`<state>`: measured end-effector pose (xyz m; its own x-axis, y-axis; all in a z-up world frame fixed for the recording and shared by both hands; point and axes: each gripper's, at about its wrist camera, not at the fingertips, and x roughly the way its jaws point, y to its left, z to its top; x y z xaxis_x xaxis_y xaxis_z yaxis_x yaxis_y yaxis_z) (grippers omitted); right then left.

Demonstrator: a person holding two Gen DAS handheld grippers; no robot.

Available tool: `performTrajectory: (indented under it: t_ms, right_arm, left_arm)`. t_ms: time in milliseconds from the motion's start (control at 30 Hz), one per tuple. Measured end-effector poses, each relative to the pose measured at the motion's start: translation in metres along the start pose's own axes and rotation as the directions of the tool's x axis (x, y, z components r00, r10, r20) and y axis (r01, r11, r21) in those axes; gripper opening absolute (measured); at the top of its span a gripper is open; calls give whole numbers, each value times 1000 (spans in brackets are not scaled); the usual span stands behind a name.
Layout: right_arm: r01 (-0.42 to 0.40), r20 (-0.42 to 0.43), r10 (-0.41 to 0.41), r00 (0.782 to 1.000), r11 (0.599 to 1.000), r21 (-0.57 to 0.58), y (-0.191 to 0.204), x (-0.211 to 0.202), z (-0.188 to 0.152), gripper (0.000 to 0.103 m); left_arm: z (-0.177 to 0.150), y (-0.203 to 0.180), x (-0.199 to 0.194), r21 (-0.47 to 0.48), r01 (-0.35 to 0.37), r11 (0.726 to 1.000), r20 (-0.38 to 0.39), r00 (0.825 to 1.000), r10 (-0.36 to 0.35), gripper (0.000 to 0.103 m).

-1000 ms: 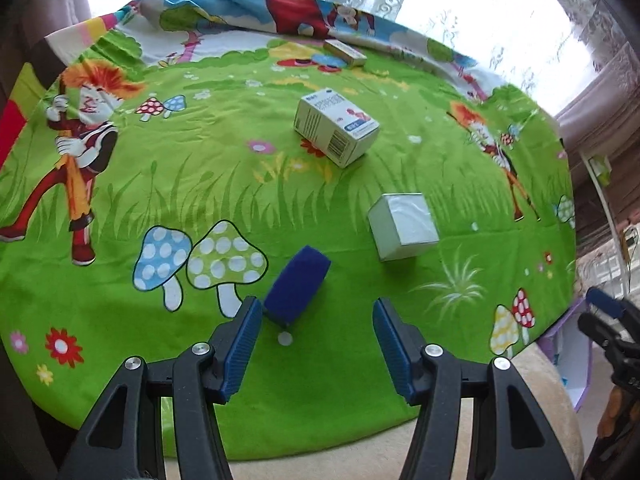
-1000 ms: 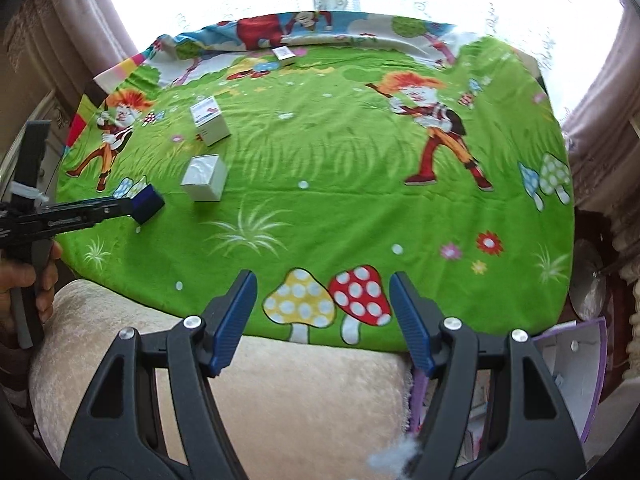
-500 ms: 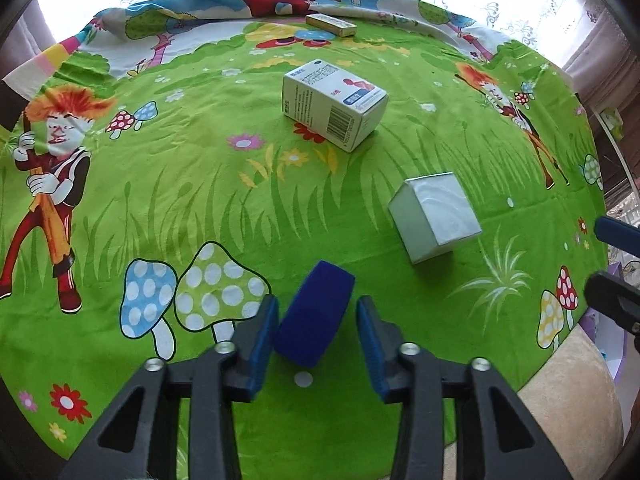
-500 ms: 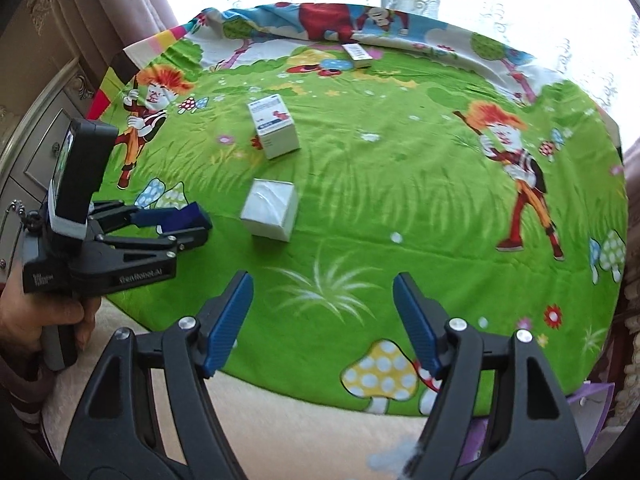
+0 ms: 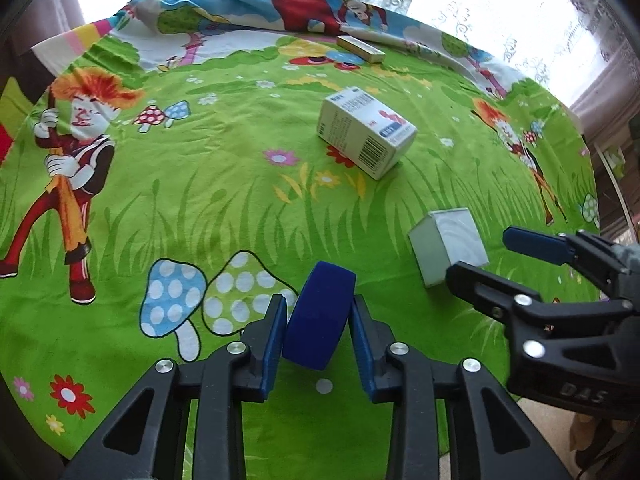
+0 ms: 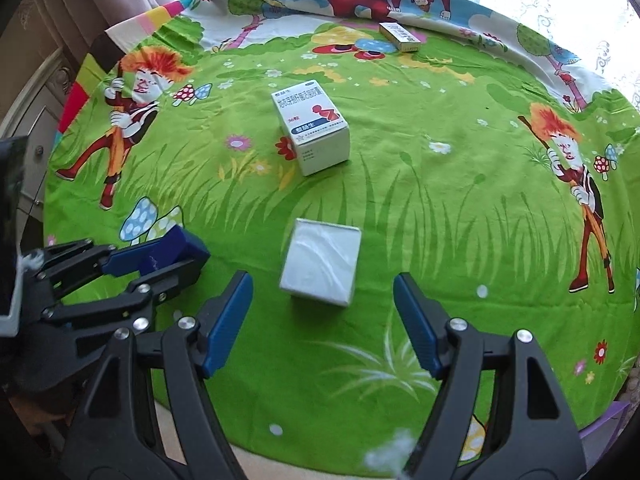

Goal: Organize rigid objects
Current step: 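Grasp the navy blue block with the left gripper while the right grasps a white cube box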

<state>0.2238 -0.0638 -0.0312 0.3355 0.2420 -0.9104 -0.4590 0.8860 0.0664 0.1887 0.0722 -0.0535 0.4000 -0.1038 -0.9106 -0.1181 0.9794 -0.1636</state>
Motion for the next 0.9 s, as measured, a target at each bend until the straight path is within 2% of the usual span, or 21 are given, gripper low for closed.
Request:
performTrajectory:
  t_ms: [267,300,333,367,667,900]
  right_arm:
    - [36,-8,-36,999,999,18,4,25,6,74]
    - [46,-10,-46,999,999,16,4,28,5,66]
    - [55,-18,-54,998,998,18,4,31,5,51]
    - [56,-32,-55,998,998,23,2,34,4,45]
    - [71,26,-71,997,997,25,-2,11,-7,44]
    - [68,84,-74,994,994,81,-24,-27,-26,44]
  left_arm:
    - [0,6,4,-47,10,999,7,1000,-10,33]
    - [0,6,3,-49,11,999,10,1000,-10,33]
    - [0,7,1,-53,12,999,14,1000,-11,33]
    - [0,6,0,-55,12,998,17,1000,-11,33]
    - [-2,-9,-17,-40,24,999,44,999,-22,33]
    - [-4,-34,-37,-6,47,999,71,996,-47,33]
